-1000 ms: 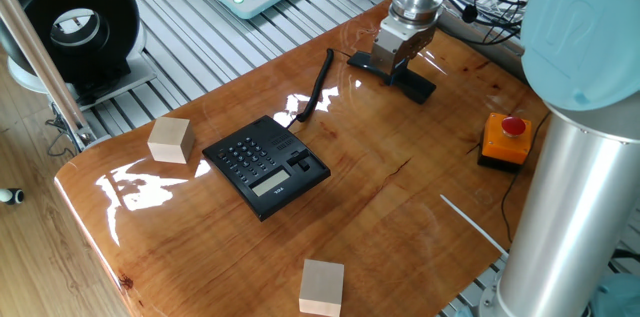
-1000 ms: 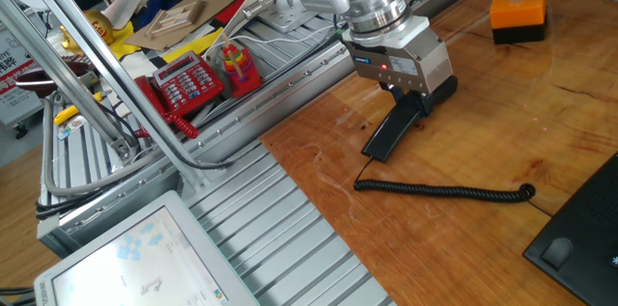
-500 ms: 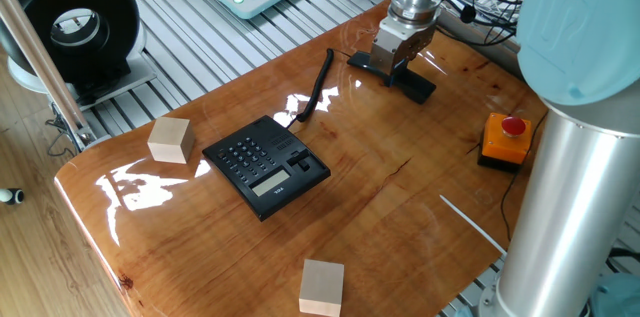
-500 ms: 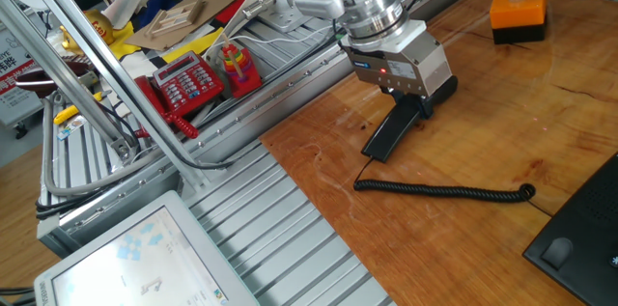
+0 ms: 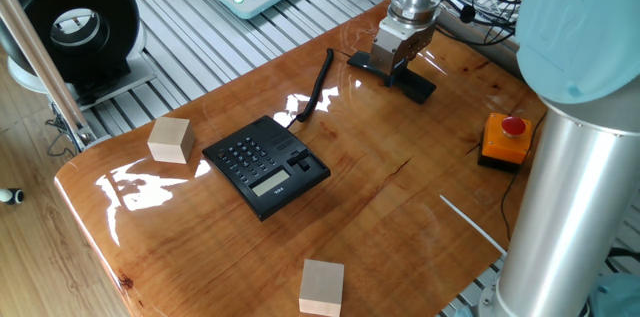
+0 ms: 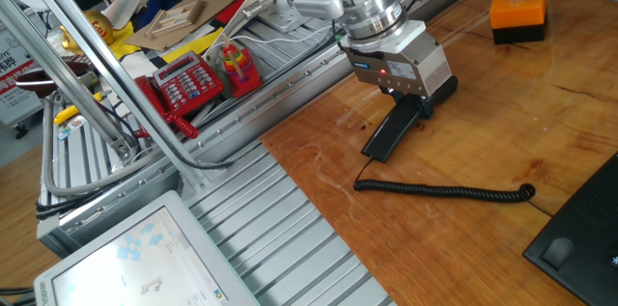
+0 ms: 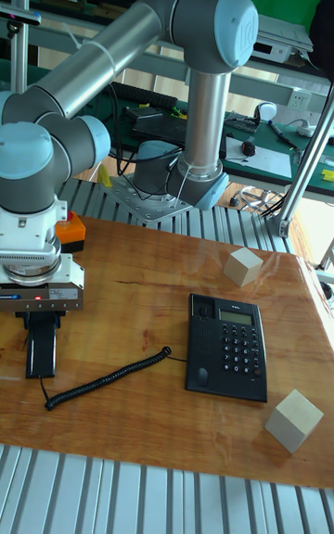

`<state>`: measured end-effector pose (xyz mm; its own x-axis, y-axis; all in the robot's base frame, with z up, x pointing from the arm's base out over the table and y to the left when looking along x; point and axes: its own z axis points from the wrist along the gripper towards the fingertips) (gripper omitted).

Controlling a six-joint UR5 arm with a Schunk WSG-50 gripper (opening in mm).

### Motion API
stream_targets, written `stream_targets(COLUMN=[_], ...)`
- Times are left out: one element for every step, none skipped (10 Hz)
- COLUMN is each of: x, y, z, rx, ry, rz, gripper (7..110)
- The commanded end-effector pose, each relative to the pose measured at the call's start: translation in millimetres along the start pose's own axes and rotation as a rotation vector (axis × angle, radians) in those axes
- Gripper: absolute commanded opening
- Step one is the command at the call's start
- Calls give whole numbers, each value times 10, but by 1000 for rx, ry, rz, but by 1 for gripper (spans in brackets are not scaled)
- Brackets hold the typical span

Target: Place the handset of the telephone on the corresponding phone cradle

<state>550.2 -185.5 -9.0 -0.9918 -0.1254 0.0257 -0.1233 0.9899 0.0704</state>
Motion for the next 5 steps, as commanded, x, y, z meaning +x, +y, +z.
stream_targets(x=[-15,-9,-21,-31,-27], y=[7,-12,-13,-26,-53], z=[-10,-10,-10,-10,-11], rx=[-9,-1,-1,5,15], ry=[-6,-4,-8,-12,-11], rz=[5,2,2,2,11], gripper=[7,7,7,7,7])
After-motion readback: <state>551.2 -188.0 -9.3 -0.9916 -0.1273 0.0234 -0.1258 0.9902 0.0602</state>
